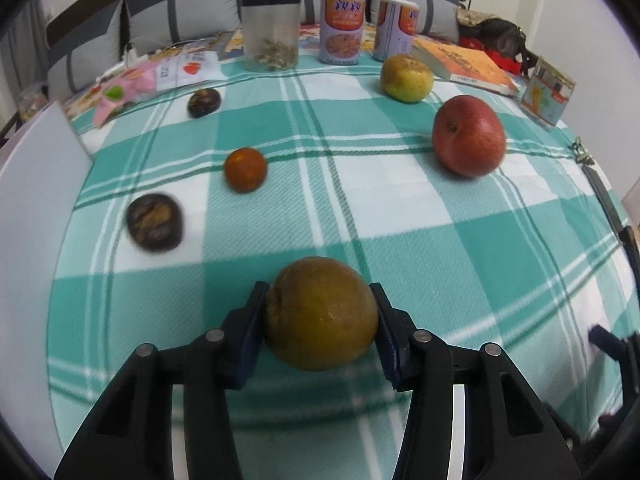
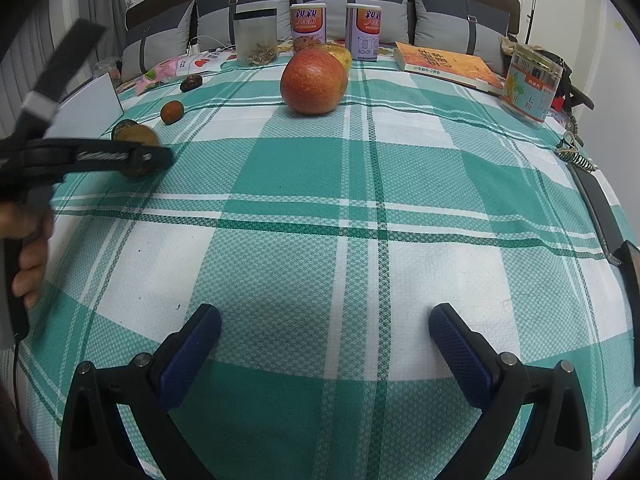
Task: Organize fruits
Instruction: 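Grasp the large green-brown fruit with the left tool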
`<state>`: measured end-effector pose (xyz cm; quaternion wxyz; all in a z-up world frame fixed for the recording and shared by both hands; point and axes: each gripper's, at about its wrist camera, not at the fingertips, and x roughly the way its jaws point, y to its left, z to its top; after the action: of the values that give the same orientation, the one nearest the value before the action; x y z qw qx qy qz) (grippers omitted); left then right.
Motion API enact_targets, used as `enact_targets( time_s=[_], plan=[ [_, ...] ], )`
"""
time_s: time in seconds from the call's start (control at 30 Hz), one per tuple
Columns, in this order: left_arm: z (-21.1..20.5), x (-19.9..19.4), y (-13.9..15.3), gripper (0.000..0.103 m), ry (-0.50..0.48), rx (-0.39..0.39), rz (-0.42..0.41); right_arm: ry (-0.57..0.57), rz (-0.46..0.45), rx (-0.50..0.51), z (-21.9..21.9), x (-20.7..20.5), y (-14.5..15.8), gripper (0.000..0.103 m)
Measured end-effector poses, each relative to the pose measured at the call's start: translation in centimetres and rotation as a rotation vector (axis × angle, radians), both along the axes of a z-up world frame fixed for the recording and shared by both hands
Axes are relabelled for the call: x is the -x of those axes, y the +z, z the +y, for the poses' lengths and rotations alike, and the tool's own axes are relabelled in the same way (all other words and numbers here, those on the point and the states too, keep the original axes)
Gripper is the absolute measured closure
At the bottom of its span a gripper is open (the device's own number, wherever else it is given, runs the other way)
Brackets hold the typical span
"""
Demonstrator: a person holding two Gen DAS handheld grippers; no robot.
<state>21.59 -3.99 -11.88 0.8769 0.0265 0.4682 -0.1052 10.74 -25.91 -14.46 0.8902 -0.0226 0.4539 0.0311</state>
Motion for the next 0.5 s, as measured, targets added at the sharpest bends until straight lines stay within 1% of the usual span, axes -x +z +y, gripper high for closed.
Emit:
enact_targets(
  time_s=[0.07,0.13,0.2,0.3,0.37,0.43,0.5],
  plan=[
    [0.7,1.2,0.5,0.053,-0.009,0.008,0.008,0.000,0.000,0.000,0.0,0.0,0.0,0.000],
    [1.9,3.6,1.1,0.053,-0.012,0.005,0.009,0.000,0.000,0.000,0.0,0.0,0.0,0.000],
    [3.1,5.1,1.3,0.053,-0.004,0.007,0.016,0.000,0.000,0.000,0.0,0.0,0.0,0.000],
    [5.5,8.3,1.1,0.053,0.035,0.013,0.021,0.000,0.000,0.000,0.0,0.0,0.0,0.000],
    [6.6,9.9,0.9,0.053,0.053,0.000,0.000,0.000,0.000,0.000,0.0,0.0,0.0,0.000],
    [7.5,10.8,0.4,0.052,0.075,-0.004,-0.015,0.000,0.000,0.000,0.0,0.0,0.0,0.000],
    [8.6,11.0,-0.2,0.052,0.113,0.009,-0.019,0.000,0.000,0.000,0.0,0.0,0.0,0.000]
  ],
)
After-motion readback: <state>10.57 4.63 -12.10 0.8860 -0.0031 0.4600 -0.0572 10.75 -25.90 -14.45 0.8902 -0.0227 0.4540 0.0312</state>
